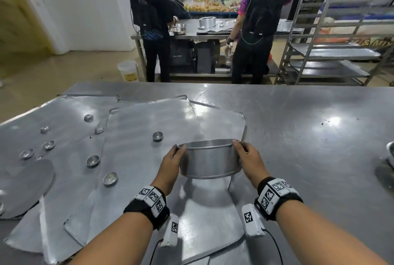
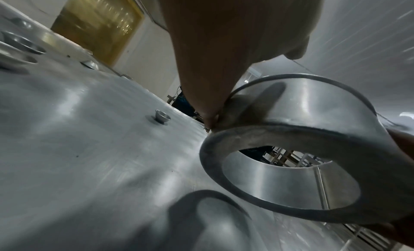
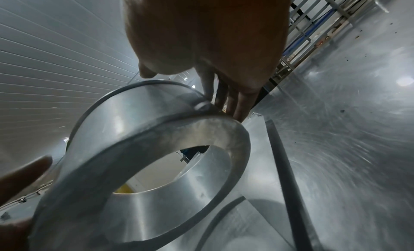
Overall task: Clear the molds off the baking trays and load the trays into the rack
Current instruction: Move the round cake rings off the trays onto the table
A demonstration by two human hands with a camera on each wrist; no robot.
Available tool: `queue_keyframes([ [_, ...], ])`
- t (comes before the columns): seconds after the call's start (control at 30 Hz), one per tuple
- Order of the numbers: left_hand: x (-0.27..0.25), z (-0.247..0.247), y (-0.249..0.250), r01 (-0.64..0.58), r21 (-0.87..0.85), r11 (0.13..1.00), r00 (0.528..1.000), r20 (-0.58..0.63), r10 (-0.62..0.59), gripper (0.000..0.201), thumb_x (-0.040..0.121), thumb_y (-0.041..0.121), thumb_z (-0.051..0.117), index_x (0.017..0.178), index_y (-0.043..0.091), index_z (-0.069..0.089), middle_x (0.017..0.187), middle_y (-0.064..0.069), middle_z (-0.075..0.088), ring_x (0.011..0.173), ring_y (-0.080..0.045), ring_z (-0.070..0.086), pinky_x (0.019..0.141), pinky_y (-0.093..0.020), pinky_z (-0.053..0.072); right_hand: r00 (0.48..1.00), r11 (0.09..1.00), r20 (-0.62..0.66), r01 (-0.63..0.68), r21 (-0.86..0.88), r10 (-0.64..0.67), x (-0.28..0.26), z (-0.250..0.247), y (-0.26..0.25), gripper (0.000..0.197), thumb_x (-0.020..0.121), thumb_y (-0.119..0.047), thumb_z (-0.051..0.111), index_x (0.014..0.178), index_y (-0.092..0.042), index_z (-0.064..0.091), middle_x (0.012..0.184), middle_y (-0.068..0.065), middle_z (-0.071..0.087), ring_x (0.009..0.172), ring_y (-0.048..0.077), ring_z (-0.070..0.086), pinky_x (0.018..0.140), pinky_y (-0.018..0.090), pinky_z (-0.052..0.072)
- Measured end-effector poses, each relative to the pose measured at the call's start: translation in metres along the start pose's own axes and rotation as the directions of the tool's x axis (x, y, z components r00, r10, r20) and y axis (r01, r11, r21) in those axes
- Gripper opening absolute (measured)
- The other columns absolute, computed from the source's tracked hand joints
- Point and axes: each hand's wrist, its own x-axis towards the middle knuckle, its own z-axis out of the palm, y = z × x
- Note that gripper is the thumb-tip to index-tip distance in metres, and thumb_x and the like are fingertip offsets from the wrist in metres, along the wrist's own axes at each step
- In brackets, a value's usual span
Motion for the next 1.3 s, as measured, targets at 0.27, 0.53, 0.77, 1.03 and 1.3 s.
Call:
queue_keyframes([
  [0.27,-0.013,-0.003,-0.011,0.050,0.070,0.996,0.998,-0.037,-0.048,0.017,0.096,0.043,0.063,0.104,0.028,0.065,0.096,0.015,0.071,0.091,0.003,0.065,0.080,-0.021,0.049,0.998,1.000,0.060,0.003,-0.003,-0.002,-0.012,-0.002,0.022,0.031,0.094,-0.033,0.064,0.123,-0.022,0.061,0.113,-0.005,0.067,0.106,0.013,0.062,0.084,0.029,0.050],
  [0.53,-0.033,-0.008,-0.031,0.029,0.183,0.983,0.997,0.072,-0.043,0.033,0.084,0.021,0.076,0.114,0.026,0.064,0.106,0.004,0.075,0.098,-0.017,0.072,0.091,-0.044,0.057,0.988,0.992,0.146,-0.024,-0.124,0.042,-0.034,-0.010,0.057,0.079,0.064,-0.047,0.069,0.140,-0.034,0.051,0.131,-0.003,0.057,0.120,0.011,0.056,0.102,0.043,0.049],
  [0.77,-0.042,-0.010,-0.036,0.057,0.288,0.956,0.992,0.090,-0.086,0.061,0.075,0.023,0.080,0.131,0.031,0.056,0.115,0.011,0.072,0.108,-0.009,0.067,0.096,-0.041,0.055,0.983,0.987,0.180,-0.014,-0.159,0.043,-0.046,-0.019,0.063,0.061,0.071,-0.025,0.073,0.128,-0.040,0.057,0.127,-0.004,0.061,0.117,0.008,0.059,0.091,0.029,0.049],
  [1.03,-0.050,-0.006,-0.019,0.042,0.486,0.873,0.987,0.117,-0.113,0.073,0.081,0.012,0.079,0.143,0.023,0.042,0.115,0.015,0.058,0.110,-0.018,0.063,0.096,-0.032,0.052,0.971,0.938,0.221,-0.009,-0.347,0.091,-0.047,-0.024,0.063,0.047,0.082,-0.016,0.074,0.126,-0.024,0.059,0.104,-0.010,0.069,0.098,0.013,0.066,0.079,0.027,0.048],
  [1.3,-0.064,-0.019,-0.026,0.066,0.544,0.836,0.995,0.026,-0.095,0.076,0.083,0.032,0.079,0.148,0.022,0.042,0.123,0.000,0.060,0.096,-0.014,0.067,0.074,-0.018,0.048,0.984,0.778,0.176,0.139,-0.612,-0.038,-0.040,-0.004,0.030,0.058,0.088,-0.035,0.066,0.141,-0.016,0.051,0.137,0.014,0.053,0.127,0.031,0.049,0.104,0.039,0.041],
])
